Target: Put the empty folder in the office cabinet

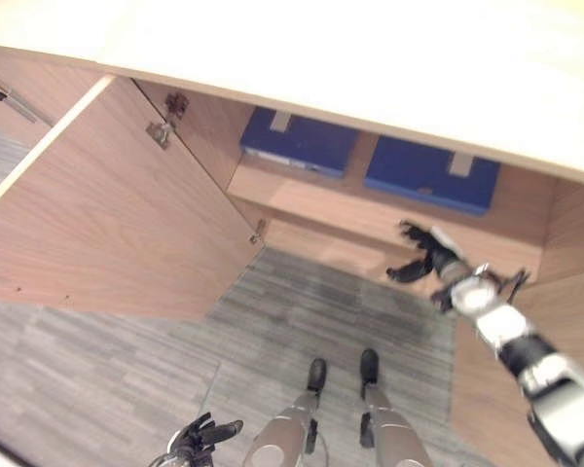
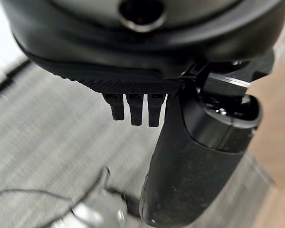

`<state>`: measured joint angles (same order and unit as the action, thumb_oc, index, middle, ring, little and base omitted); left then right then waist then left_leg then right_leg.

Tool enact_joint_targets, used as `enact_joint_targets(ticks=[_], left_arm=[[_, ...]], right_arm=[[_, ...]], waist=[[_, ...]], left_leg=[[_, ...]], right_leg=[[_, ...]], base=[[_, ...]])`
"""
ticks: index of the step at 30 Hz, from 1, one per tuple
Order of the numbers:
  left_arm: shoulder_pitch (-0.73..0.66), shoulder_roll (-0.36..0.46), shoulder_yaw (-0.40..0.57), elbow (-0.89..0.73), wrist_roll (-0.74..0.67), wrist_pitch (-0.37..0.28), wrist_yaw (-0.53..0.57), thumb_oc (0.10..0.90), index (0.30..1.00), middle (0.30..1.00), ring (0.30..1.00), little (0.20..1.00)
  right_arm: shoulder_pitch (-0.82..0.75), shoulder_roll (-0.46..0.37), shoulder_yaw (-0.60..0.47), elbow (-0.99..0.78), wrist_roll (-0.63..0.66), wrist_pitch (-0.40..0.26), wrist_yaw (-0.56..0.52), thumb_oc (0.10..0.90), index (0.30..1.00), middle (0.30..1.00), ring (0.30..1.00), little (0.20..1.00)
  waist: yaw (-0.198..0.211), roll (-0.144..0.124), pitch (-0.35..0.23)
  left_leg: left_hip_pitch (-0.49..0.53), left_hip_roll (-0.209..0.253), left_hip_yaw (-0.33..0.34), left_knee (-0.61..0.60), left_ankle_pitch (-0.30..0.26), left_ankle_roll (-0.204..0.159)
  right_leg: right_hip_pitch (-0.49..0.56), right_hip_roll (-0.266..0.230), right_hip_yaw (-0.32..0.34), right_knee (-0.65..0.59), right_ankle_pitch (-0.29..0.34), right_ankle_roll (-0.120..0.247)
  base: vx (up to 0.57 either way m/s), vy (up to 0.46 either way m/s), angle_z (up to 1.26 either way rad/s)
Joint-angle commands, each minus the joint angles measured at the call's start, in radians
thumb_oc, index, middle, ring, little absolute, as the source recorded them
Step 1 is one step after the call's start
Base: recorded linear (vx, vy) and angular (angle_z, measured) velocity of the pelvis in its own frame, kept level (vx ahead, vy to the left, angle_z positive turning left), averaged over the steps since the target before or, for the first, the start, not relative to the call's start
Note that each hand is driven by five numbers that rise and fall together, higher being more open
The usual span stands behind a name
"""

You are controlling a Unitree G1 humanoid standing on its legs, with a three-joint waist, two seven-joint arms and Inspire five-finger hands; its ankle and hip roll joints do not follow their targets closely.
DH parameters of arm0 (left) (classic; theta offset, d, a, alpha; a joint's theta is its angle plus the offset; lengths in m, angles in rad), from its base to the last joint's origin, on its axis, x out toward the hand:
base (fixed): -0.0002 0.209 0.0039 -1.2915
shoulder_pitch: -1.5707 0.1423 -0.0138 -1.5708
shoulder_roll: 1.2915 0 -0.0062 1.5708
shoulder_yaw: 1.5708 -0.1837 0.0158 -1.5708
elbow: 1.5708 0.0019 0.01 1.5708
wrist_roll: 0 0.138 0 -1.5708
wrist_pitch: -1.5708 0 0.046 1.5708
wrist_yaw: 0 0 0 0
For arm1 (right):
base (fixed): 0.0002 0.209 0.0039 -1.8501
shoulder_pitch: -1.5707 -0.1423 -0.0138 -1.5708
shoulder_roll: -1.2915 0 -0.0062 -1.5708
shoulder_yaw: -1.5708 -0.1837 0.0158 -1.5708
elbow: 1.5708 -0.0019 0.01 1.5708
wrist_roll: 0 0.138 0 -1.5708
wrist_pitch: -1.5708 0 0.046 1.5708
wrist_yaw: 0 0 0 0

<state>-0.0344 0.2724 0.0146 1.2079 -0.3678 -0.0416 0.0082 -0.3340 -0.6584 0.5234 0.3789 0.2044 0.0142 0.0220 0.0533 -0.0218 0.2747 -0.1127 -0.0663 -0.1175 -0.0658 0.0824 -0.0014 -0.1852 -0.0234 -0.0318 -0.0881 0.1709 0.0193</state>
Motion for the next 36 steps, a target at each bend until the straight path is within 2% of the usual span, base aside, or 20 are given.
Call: enact_joint_targets(ticks=[1,5,6,9,10,12,14,15,18,21,23,24,26,27,29,31,32,33,35,36], left_arm=[[0.045,0.020,-0.021,0.098,0.109,0.009,-0.026,0.800,0.900,0.900,0.900,0.900],[0.040,0.003,-0.018,0.118,0.164,0.013,-0.029,0.800,0.900,0.900,0.900,0.900],[0.034,-0.007,-0.016,0.142,0.205,0.022,-0.032,0.800,0.900,0.900,0.900,0.900],[0.026,-0.017,-0.021,0.158,0.236,0.028,-0.033,0.800,0.900,0.900,0.900,0.900],[0.022,-0.026,-0.028,0.171,0.262,0.038,-0.032,0.800,0.900,0.900,0.900,0.900],[0.021,-0.029,-0.029,0.180,0.279,0.042,-0.030,0.800,0.900,0.900,0.900,0.900],[0.014,-0.034,-0.031,0.211,0.302,0.051,-0.018,0.800,0.900,0.900,0.900,0.900],[0.008,-0.033,-0.030,0.237,0.345,0.065,-0.009,0.800,0.900,0.900,0.900,0.900],[0.003,-0.017,-0.028,0.268,0.403,0.074,-0.009,0.800,0.900,0.900,0.900,0.900],[0.007,0.002,-0.014,0.266,0.435,0.081,-0.010,0.800,0.900,0.900,0.900,0.900],[0.012,0.026,-0.005,0.260,0.450,0.075,-0.023,0.800,0.900,0.900,0.900,0.900],[0.013,0.044,-0.008,0.254,0.466,0.075,-0.039,0.800,0.900,0.900,0.900,0.900],[0.009,0.068,-0.011,0.249,0.488,0.073,-0.056,0.800,0.900,0.900,0.900,0.900],[0.010,0.067,-0.011,0.249,0.488,0.073,-0.056,0.800,0.900,0.900,0.900,0.900],[-0.004,0.090,-0.022,0.247,0.508,0.073,-0.072,0.800,0.900,0.900,0.900,0.900],[-0.018,0.096,-0.027,0.245,0.501,0.074,-0.077,0.800,0.900,0.900,0.900,0.900],[-0.021,0.088,-0.023,0.244,0.477,0.069,-0.074,0.800,0.900,0.900,0.900,0.900],[-0.023,0.056,-0.033,0.226,0.444,0.060,-0.052,0.800,0.900,0.900,0.900,0.900],[-0.054,0.003,-0.057,0.224,0.425,0.077,-0.043,0.800,0.900,0.900,0.900,0.900],[-0.054,0.003,-0.057,0.224,0.424,0.077,-0.043,0.800,0.900,0.900,0.900,0.900]], right_arm=[[0.024,-0.118,-0.142,-0.095,-0.011,-0.102,0.035,0.800,0.900,0.900,0.900,0.900],[0.159,-0.151,-0.226,-0.224,0.008,-0.116,0.085,0.800,0.900,0.900,0.900,0.900],[0.228,-0.140,-0.266,-0.259,0.019,-0.120,0.099,0.800,0.900,0.900,0.900,0.900],[0.282,-0.113,-0.288,-0.257,0.006,-0.112,0.101,0.800,0.900,0.900,0.900,0.900],[0.329,-0.063,-0.306,-0.232,0.003,-0.097,0.091,0.800,0.900,0.900,0.900,0.900],[0.361,-0.026,-0.321,-0.219,-0.004,-0.090,0.079,0.800,0.900,0.900,0.900,0.900],[0.410,0.058,-0.340,-0.177,0.006,-0.082,0.048,0.800,0.900,0.900,0.900,0.900],[0.474,0.126,-0.364,-0.161,0.017,-0.073,0.017,0.800,0.900,0.900,0.900,0.900],[0.564,0.178,-0.384,-0.168,0.033,-0.064,0.014,0.800,0.900,0.900,0.900,0.900],[0.638,0.169,-0.409,-0.204,0.026,-0.054,0.032,0.800,0.900,0.900,0.900,0.900],[0.683,0.138,-0.437,-0.228,0.013,-0.049,0.060,0.800,0.900,0.900,0.900,0.900],[0.694,0.095,-0.445,-0.226,-0.046,-0.036,0.083,0.800,0.900,0.900,0.900,0.900],[0.707,0.037,-0.451,-0.220,-0.139,-0.015,0.119,0.800,0.900,0.900,0.900,0.900],[0.708,0.037,-0.451,-0.220,-0.139,-0.015,0.119,0.800,0.900,0.900,0.900,0.900],[0.722,-0.031,-0.464,-0.219,-0.189,0.000,0.161,0.800,0.900,0.900,0.900,0.900],[0.744,-0.054,-0.490,-0.217,-0.146,0.002,0.170,0.800,0.900,0.900,0.900,0.900],[0.752,-0.026,-0.516,-0.206,-0.040,-0.008,0.166,0.800,0.900,0.900,0.900,0.900],[0.751,0.057,-0.555,-0.133,0.130,-0.035,0.138,0.800,0.900,0.900,0.900,0.900],[0.769,0.136,-0.605,-0.106,0.195,-0.039,0.095,0.800,0.900,0.900,0.900,0.900],[0.770,0.137,-0.606,-0.107,0.195,-0.038,0.095,0.800,0.900,0.900,0.900,0.900]], waist=[[-0.020,0.020,-0.153],[-0.038,0.006,-0.198],[-0.054,-0.005,-0.225],[-0.070,-0.011,-0.247],[-0.085,-0.015,-0.265],[-0.092,-0.017,-0.273],[-0.115,-0.020,-0.285],[-0.138,-0.023,-0.293],[-0.177,-0.033,-0.307],[-0.209,-0.039,-0.307],[-0.236,-0.047,-0.301],[-0.252,-0.054,-0.297],[-0.266,-0.058,-0.297],[-0.267,-0.056,-0.295],[-0.287,-0.060,-0.293],[-0.315,-0.064,-0.295],[-0.341,-0.066,-0.298],[-0.370,-0.065,-0.298],[-0.405,-0.062,-0.307],[-0.405,-0.062,-0.307]], left_leg=[[0.024,-0.028,0.022,-0.021,-0.066,0.004],[0.065,-0.022,0.042,-0.021,-0.086,0.007],[0.086,-0.019,0.058,-0.021,-0.097,0.009],[0.107,-0.016,0.081,-0.021,-0.108,0.012],[0.125,-0.011,0.105,-0.021,-0.118,0.016],[0.134,-0.010,0.118,-0.021,-0.124,0.018],[0.149,-0.007,0.146,-0.021,-0.132,0.023],[0.168,-0.003,0.182,-0.021,-0.143,0.025],[0.177,0.000,0.234,-0.021,-0.152,0.026],[0.189,0.005,0.294,-0.021,-0.161,0.029],[0.202,0.011,0.360,-0.021,-0.169,0.032],[0.211,0.011,0.390,-0.021,-0.173,0.034],[0.218,0.012,0.414,-0.021,-0.179,0.036],[0.222,0.012,0.412,-0.021,-0.182,0.036],[0.230,0.013,0.435,-0.021,-0.187,0.037],[0.238,0.014,0.460,-0.021,-0.190,0.038],[0.244,0.014,0.479,-0.021,-0.192,0.040],[0.248,0.013,0.493,-0.021,-0.194,0.044],[0.249,0.013,0.506,-0.021,-0.199,0.047],[0.249,0.013,0.507,-0.021,-0.199,0.047]], right_leg=[[0.064,-0.003,-0.050,0.001,-0.113,0.070],[0.097,-0.001,-0.039,0.001,-0.116,0.073],[0.111,0.002,-0.029,0.001,-0.114,0.076],[0.124,0.005,-0.014,0.001,-0.111,0.078],[0.132,0.008,0.003,0.001,-0.108,0.079],[0.134,0.011,0.015,0.001,-0.107,0.080],[0.138,0.015,0.037,0.001,-0.100,0.082],[0.143,0.021,0.066,0.001,-0.093,0.085],[0.132,0.029,0.107,0.002,-0.079,0.093],[0.115,0.040,0.156,0.011,-0.062,0.110],[0.094,0.053,0.205,0.021,-0.044,0.130],[0.085,0.060,0.228,0.028,-0.037,0.139],[0.079,0.064,0.244,0.033,-0.032,0.147],[0.083,0.065,0.242,0.032,-0.035,0.147],[0.079,0.070,0.257,0.036,-0.029,0.155],[0.072,0.079,0.280,0.041,-0.024,0.161],[0.066,0.089,0.298,0.048,-0.021,0.164],[0.061,0.096,0.313,0.050,-0.018,0.163],[0.054,0.103,0.326,0.054,-0.018,0.164],[0.054,0.103,0.327,0.054,-0.018,0.164]], base=[[0.13,0.075,-0.11],[0.07,0.033,-0.40],[0.08,0.050,-0.34],[0.03,0.034,-0.30],[0.03,0.034,-0.30],[0.02,0.032,-0.25],[0.02,0.042,-0.52],[0.02,0.035,-0.61],[-0.01,0.024,-0.64],[-0.06,0.028,-0.93],[-0.10,0.048,-1.02],[-0.08,0.041,-0.93],[-0.04,0.035,-0.96],[-0.02,0.022,-0.70],[-0.03,0.031,-0.38],[-0.04,0.032,-0.08],[-0.04,0.022,-0.21],[-0.04,0.014,-0.31],[-0.02,0.009,-0.36],[0.01,0.021,-0.30]])
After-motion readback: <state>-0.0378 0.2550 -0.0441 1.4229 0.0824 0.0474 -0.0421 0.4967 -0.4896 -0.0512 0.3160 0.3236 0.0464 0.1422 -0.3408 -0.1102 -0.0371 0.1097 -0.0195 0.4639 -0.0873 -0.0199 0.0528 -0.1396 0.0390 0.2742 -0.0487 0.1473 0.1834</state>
